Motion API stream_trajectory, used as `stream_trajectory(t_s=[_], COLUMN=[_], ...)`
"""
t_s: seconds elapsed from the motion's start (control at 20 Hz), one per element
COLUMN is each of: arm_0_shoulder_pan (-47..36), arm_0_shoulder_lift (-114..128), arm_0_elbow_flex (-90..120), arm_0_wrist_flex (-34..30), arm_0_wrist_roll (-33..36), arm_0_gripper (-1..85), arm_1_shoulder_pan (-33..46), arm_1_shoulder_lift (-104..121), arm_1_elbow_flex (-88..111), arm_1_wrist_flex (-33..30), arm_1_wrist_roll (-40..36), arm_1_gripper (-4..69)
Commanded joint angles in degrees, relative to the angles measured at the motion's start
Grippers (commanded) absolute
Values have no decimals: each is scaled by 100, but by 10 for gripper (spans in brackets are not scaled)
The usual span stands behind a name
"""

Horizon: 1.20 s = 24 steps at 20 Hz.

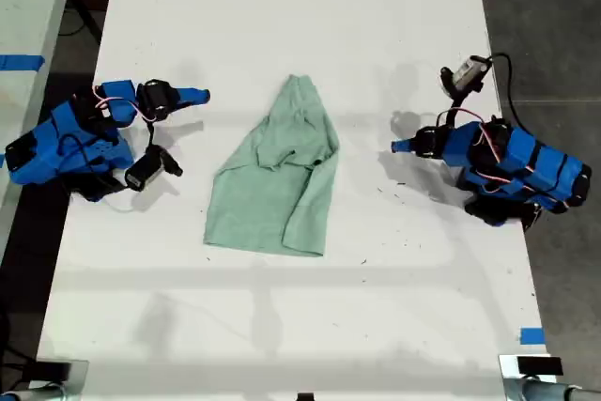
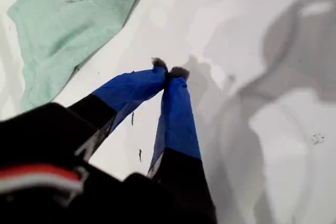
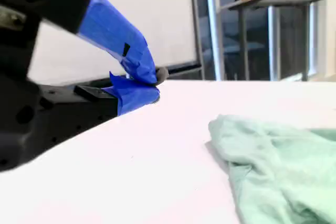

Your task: Fold t shirt

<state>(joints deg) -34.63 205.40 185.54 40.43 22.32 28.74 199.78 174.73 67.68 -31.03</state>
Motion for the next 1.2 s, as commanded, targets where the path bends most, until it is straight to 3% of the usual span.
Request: stream_trajectory(t_s=[0.0, 0.2, 0.3, 0.4, 0.5, 0.75, 0.95, 1.15], arm_0_shoulder_pan=[88, 677, 1222, 1758, 2268, 3085, 3498, 3762], arm_0_shoulder_lift=[-800, -5440, -7102, -8253, -8350, -8376, -9791, -9958], arm_0_elbow_flex=[-809, -3480, -4535, -5256, -5326, -5440, -5906, -5933], arm_0_wrist_flex=[-229, 325, 940, 1652, 1749, 2153, 3015, 2769], arm_0_wrist_roll=[35, 141, -53, -457, -817, -1512, -3015, -3973], arm_0_gripper=[-2, 3, 145, 204, 246, 234, 244, 239], arm_1_shoulder_pan=[105, 97, 79, 70, 105, 88, 88, 62], arm_1_shoulder_lift=[79, 79, 79, 79, 79, 79, 79, 79], arm_1_elbow_flex=[316, 316, 316, 316, 316, 316, 316, 316], arm_1_wrist_flex=[18, 18, 26, 35, 26, 26, 26, 26], arm_1_wrist_roll=[-44, -44, -26, -35, -70, -62, -53, -26], arm_1_gripper=[19, 19, 19, 19, 19, 19, 19, 19])
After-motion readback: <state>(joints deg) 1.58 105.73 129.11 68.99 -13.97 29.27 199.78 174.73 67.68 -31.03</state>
